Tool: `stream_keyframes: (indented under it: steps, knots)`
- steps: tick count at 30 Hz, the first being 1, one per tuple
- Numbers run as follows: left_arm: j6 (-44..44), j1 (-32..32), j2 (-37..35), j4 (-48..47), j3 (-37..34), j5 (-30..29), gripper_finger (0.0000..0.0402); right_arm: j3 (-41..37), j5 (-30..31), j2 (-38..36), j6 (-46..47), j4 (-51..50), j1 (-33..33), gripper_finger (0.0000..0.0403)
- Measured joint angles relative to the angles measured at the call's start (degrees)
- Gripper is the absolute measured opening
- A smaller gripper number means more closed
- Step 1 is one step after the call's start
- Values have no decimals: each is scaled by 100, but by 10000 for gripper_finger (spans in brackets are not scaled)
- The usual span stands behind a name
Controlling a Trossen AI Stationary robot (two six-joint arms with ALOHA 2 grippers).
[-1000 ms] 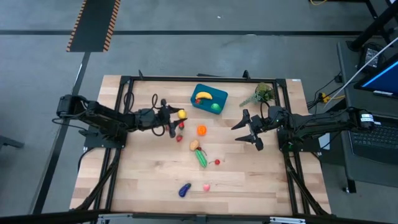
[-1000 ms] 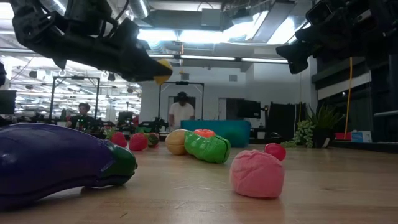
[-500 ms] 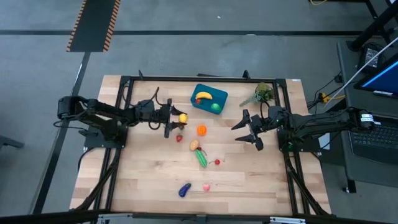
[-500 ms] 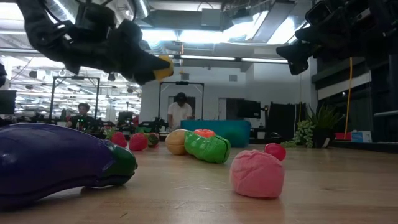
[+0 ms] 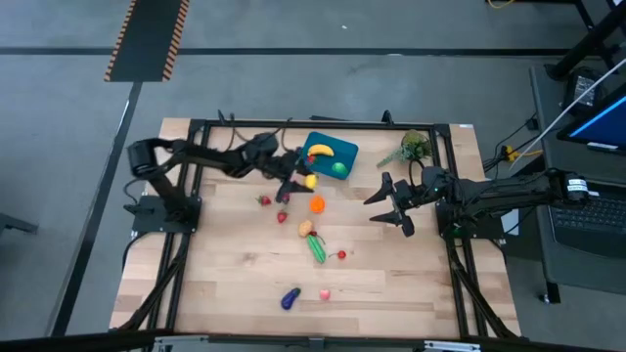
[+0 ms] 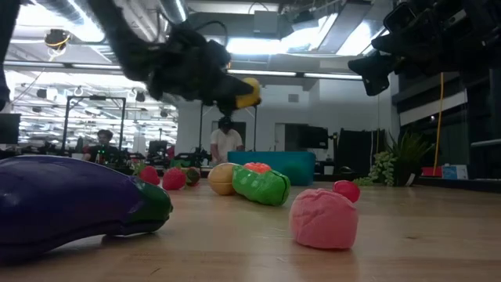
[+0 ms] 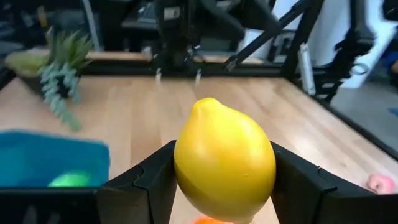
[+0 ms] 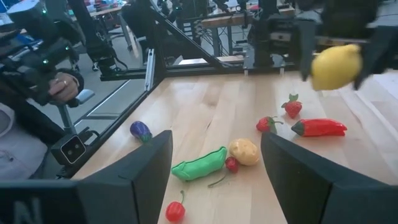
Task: Pick and placing Produce into tupperware
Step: Put the yellow lemon into the blue bin
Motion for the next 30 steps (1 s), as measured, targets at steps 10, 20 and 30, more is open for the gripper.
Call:
stream_keyframes:
  steps: [10,20,30]
  knots:
    - [732,517,978,-2007,1923,823,201,0,-288,0,-2,-60,-1,248]
    - [1840,831,1476,-4306,3341,238,201,0,-302,0,-9,-61,0,248]
    - [2403,827,1646,-5252,3871,-1054,201,0,-299,0,-22,-68,-2,248]
